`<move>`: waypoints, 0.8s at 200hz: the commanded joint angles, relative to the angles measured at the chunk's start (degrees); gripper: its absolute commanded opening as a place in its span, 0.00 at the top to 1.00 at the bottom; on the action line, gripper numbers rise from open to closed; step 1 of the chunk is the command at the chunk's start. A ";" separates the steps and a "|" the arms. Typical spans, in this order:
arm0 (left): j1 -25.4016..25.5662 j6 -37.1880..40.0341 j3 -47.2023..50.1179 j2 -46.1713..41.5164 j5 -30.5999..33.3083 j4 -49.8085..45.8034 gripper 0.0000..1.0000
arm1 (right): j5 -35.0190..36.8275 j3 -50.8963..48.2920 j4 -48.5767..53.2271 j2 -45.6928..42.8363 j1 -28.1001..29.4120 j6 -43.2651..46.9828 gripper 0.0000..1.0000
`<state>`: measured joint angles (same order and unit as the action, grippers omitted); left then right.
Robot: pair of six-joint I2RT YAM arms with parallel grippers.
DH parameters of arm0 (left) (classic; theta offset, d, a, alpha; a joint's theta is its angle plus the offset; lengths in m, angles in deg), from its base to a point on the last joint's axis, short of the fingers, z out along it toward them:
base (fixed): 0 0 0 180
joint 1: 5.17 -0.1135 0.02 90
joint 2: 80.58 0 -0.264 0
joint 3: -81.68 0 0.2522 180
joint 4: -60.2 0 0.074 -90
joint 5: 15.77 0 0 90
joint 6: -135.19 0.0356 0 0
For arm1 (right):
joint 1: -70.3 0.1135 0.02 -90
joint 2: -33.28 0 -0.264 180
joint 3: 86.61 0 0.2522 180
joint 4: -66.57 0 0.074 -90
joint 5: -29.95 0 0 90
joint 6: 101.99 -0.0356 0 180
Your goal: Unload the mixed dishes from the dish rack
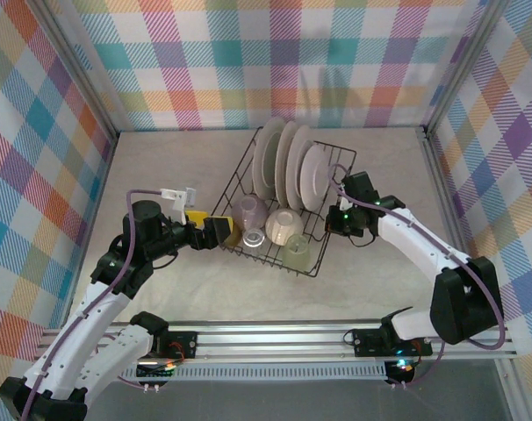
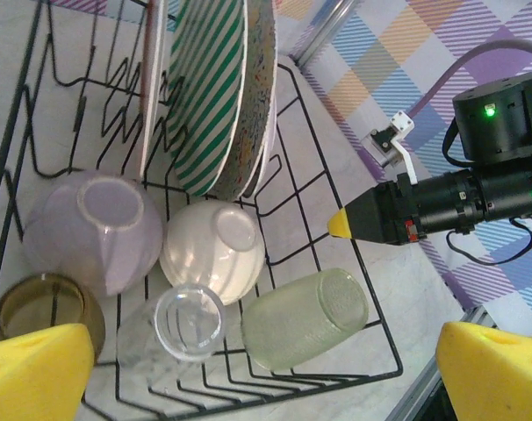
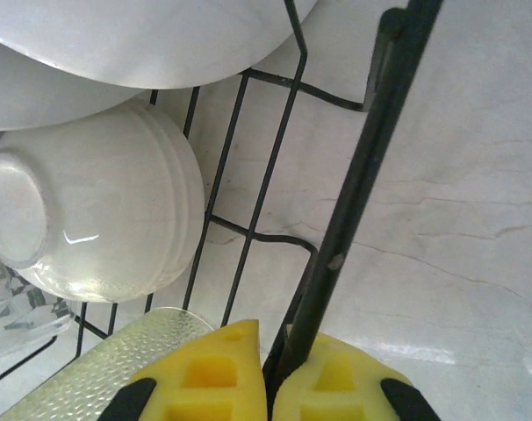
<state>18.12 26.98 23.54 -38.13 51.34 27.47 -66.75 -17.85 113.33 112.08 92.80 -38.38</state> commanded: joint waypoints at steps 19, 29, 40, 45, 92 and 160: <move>0.79 -0.04 0.23 0.87 1.31 0.15 0.00 | -5.45 4.37 -6.15 3.01 2.06 8.86 1.00; 0.79 -0.02 0.15 1.17 1.77 -0.20 0.00 | -5.73 5.05 -6.74 3.98 2.32 8.74 1.00; 0.75 0.03 0.07 1.46 2.51 -0.70 0.00 | -5.87 5.74 -7.35 4.82 2.63 8.88 1.00; 0.79 0.10 -0.07 1.55 2.87 -0.94 0.00 | -5.87 6.04 -7.63 5.19 2.76 9.06 1.00; 0.79 0.51 -2.68 5.50 6.61 -3.77 0.00 | -5.86 9.57 -8.37 8.40 2.83 10.82 1.00; 0.79 2.49 -11.64 12.83 11.31 -9.47 0.02 | -6.67 10.48 -9.90 6.08 2.81 10.35 0.79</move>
<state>18.34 27.35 16.48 -27.39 59.45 21.13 -70.44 -10.38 112.04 120.74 94.40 -32.41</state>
